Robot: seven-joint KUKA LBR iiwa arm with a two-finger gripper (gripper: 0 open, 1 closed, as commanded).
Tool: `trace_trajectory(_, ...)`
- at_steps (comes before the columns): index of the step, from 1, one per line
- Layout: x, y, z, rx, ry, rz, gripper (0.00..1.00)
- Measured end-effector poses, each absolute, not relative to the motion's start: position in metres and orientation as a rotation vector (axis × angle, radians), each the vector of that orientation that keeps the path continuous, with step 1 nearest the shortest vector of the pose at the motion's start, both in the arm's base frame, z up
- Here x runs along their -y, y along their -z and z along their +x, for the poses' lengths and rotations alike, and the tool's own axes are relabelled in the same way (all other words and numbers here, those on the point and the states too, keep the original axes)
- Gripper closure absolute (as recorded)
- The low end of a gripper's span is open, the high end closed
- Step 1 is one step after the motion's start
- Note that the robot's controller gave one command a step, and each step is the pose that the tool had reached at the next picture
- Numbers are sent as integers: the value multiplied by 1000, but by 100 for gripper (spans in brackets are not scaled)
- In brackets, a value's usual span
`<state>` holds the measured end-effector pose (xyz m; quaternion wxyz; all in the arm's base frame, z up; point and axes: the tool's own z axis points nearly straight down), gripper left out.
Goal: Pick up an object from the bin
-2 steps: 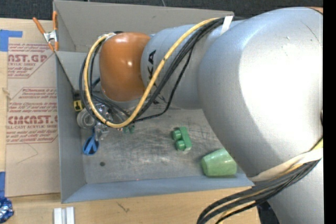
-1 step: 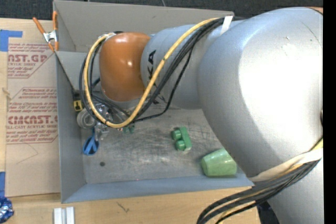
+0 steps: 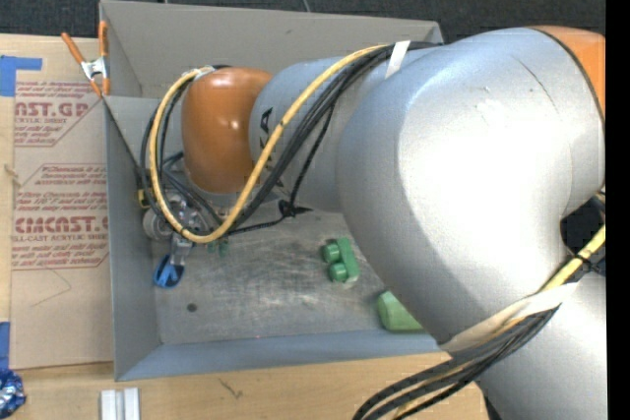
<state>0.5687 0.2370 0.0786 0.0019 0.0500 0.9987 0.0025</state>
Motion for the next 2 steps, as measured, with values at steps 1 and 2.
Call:
trace_trajectory(1,-237,-76,569,-3126,-11,156,0)
trace_trajectory(2,-237,-76,568,-3128,-11,154,100)
